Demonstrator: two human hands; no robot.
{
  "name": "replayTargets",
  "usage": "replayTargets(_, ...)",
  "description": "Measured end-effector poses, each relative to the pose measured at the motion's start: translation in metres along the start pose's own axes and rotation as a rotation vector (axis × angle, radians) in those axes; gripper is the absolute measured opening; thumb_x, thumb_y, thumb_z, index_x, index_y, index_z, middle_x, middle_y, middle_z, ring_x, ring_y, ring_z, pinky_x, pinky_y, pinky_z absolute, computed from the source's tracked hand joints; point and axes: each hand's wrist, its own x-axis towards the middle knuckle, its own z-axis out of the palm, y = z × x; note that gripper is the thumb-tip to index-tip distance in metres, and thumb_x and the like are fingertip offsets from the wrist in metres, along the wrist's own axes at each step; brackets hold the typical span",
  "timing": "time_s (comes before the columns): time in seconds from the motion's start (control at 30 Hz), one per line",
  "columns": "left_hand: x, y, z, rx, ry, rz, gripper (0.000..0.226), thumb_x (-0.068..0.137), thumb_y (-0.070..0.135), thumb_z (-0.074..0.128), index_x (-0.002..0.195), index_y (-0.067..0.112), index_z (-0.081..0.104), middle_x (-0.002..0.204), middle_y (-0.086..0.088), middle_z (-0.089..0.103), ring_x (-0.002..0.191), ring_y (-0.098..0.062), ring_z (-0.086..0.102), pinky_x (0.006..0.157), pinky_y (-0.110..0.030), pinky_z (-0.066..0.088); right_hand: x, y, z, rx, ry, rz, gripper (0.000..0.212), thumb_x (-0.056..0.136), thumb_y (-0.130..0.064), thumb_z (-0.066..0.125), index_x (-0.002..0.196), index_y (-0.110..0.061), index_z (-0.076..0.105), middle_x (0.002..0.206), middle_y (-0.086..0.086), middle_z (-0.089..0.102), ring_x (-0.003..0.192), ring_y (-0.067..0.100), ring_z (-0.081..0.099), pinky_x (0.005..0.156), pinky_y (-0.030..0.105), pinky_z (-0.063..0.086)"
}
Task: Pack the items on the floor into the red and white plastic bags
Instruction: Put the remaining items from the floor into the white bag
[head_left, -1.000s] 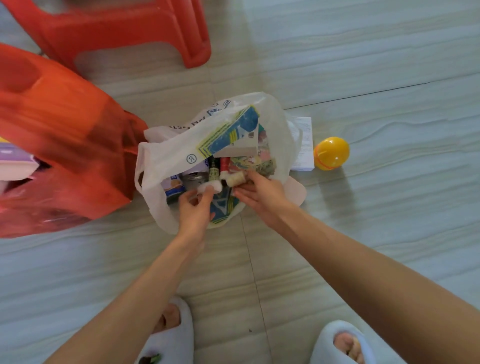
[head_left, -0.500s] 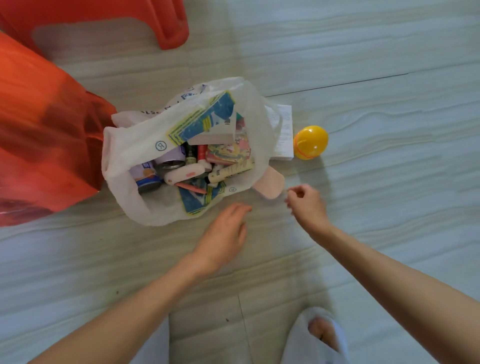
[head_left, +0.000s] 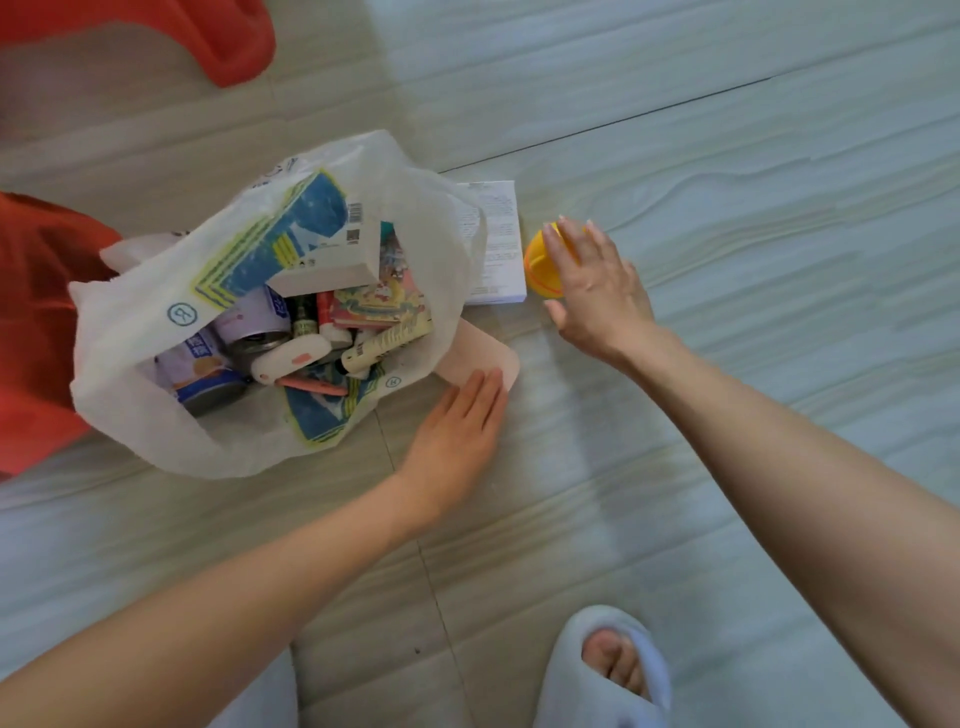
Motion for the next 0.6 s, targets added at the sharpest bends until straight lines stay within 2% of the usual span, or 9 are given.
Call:
replayTargets(0.07,-0.009,0.004,0.003,0.036,0.005,0.08,0.059,0.065,0.002,0.026,0.108,0.002,0.066,0.114,-0.019,0.063,0.093,-0.034,0.066,0.073,-0.039,0.056,0.001,0.003,-0.005,-0.043,0.038,0.0,0.071,0.086,-0.022,0.06,0.145,-0.019,0.022,0.149,0.011,0.022,0.133,0.035,0.024,0.099,0.047,0.036)
replayTargets(0.13,-0.013,0.005,0.001,0.076,0.038,0.19,0.06,0.057,0.004,0.03,0.108,0.01,0.061,0.111,-0.014,0.058,0.086,-0.03,0.062,0.074,-0.039,0.047,-0.006,0.003,-0.004,-0.063,0.059,0.04,0.064,0.083,-0.025,0.063,0.139,-0.018,0.034,0.139,0.015,0.031,0.122,0.036,0.033,0.092,0.045,0.039)
replayTargets(0.23,-0.01,-0.009,0.006,0.091,0.128,0.151,0.075,0.046,0.001,0.043,0.119,0.019,0.047,0.123,-0.016,0.045,0.106,-0.035,0.047,0.085,-0.045,0.05,-0.025,0.003,0.008,0.019,0.029,0.098,0.065,0.08,-0.03,0.066,0.137,-0.018,0.035,0.135,0.015,0.034,0.12,0.036,0.034,0.09,0.044,0.042)
replayTargets(0.27,-0.008,-0.014,0.005,0.087,0.162,0.115,0.072,0.051,0.001,0.044,0.12,0.02,0.045,0.124,-0.017,0.042,0.11,-0.037,0.042,0.088,-0.048,0.048,-0.032,0.002,0.011,0.04,-0.006,0.096,0.067,0.081,-0.029,0.066,0.138,-0.018,0.033,0.136,0.015,0.033,0.121,0.036,0.034,0.091,0.044,0.042)
replayTargets(0.33,-0.005,-0.017,0.004,0.094,0.183,0.104,0.058,0.064,0.003,0.04,0.119,0.02,0.048,0.116,-0.019,0.049,0.103,-0.039,0.048,0.086,-0.049,0.048,-0.043,0.0,0.016,0.039,-0.085,0.067,0.068,0.082,-0.025,0.063,0.139,-0.018,0.029,0.136,0.015,0.033,0.121,0.037,0.034,0.091,0.045,0.043)
replayTargets(0.43,-0.011,-0.015,0.004,0.073,0.144,0.09,0.051,0.065,0.007,0.054,0.114,0.019,0.052,0.091,-0.015,0.059,0.079,-0.034,0.059,0.073,-0.04,0.051,-0.055,-0.008,0.022,-0.004,-0.148,0.011,0.067,0.082,-0.022,0.061,0.139,-0.018,0.027,0.135,0.015,0.031,0.12,0.036,0.034,0.091,0.044,0.043)
replayTargets(0.5,-0.02,-0.013,0.007,-0.019,0.073,0.053,0.066,0.055,0.014,0.074,0.115,0.021,0.047,0.088,-0.011,0.058,0.073,-0.03,0.059,0.063,-0.035,0.05,-0.061,-0.013,0.025,0.065,-0.162,0.047,0.067,0.079,-0.023,0.063,0.138,-0.02,0.03,0.134,0.015,0.034,0.119,0.036,0.035,0.092,0.041,0.042)
replayTargets(0.53,-0.028,-0.01,0.007,-0.083,0.01,0.026,0.073,0.054,0.019,0.078,0.118,0.022,0.043,0.092,-0.011,0.056,0.077,-0.029,0.059,0.064,-0.035,0.049,-0.063,-0.017,0.023,0.15,-0.165,0.107,0.068,0.078,-0.025,0.065,0.137,-0.02,0.033,0.132,0.016,0.036,0.119,0.036,0.036,0.094,0.039,0.04)
replayTargets(0.6,-0.048,-0.008,0.007,-0.206,-0.105,-0.063,0.072,0.067,0.032,0.072,0.129,0.023,0.035,0.111,-0.01,0.048,0.099,-0.029,0.052,0.079,-0.036,0.045,-0.065,-0.026,0.017,0.35,-0.154,0.253,0.068,0.074,-0.032,0.068,0.134,-0.02,0.038,0.128,0.017,0.041,0.118,0.036,0.042,0.098,0.037,0.038)
